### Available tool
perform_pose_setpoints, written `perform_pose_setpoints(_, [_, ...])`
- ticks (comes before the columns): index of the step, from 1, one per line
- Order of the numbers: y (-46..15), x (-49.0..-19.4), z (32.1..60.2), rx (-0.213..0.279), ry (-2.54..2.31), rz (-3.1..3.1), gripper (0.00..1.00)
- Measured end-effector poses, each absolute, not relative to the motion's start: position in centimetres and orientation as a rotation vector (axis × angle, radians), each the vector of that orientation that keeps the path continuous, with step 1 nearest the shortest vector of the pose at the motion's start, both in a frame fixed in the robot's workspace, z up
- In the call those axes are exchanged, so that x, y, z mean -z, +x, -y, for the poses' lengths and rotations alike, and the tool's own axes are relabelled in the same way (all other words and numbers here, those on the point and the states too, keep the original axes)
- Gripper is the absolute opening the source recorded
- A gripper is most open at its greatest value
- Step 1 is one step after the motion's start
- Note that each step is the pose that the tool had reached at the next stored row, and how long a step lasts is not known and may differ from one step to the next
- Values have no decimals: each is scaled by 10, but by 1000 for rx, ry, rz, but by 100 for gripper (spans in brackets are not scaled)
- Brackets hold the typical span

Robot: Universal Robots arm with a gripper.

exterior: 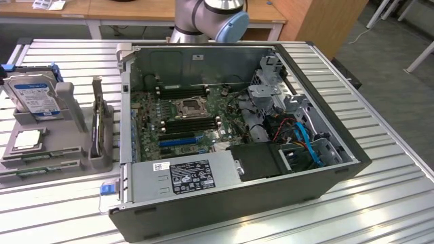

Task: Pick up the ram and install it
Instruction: 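Pick up the ram and move it above insertion slot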

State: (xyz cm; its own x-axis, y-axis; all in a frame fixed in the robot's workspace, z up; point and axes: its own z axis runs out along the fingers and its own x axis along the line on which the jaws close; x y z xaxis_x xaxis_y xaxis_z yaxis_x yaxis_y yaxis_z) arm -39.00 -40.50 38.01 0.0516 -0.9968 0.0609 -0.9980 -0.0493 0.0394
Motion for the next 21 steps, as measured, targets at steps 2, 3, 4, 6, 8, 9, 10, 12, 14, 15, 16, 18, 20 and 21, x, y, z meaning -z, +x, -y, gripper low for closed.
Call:
perform_pose_setpoints(2, [-390,-376,405,-25,2227,2117,24])
perform_pose_setpoints(3, [-390,-375,405,-24,2227,2117,24])
perform_pose_setpoints(4, [-390,-373,406,-24,2227,2117,24])
perform_pose_setpoints(6, [-390,-369,406,-23,2228,2117,24])
perform_pose_setpoints(8, [-390,-366,406,-22,2228,2118,24])
perform_pose_setpoints(9, [-390,-364,406,-21,2228,2118,24])
perform_pose_setpoints(10, [-390,-362,406,-21,2229,2118,24])
perform_pose_setpoints(12, [-390,-359,407,-20,2229,2119,24])
perform_pose_setpoints(14, [-390,-358,407,-20,2229,2119,24])
perform_pose_setpoints(15, [-390,-358,407,-16,2232,2120,24])
perform_pose_setpoints(16, [-390,-358,407,-1,2240,2128,24])
perform_pose_setpoints(18, [-390,-358,407,21,2251,2138,24])
perform_pose_setpoints(20, [-390,-358,407,21,2251,2138,24])
perform_pose_setpoints(21, [-390,-356,407,20,2251,2137,24])
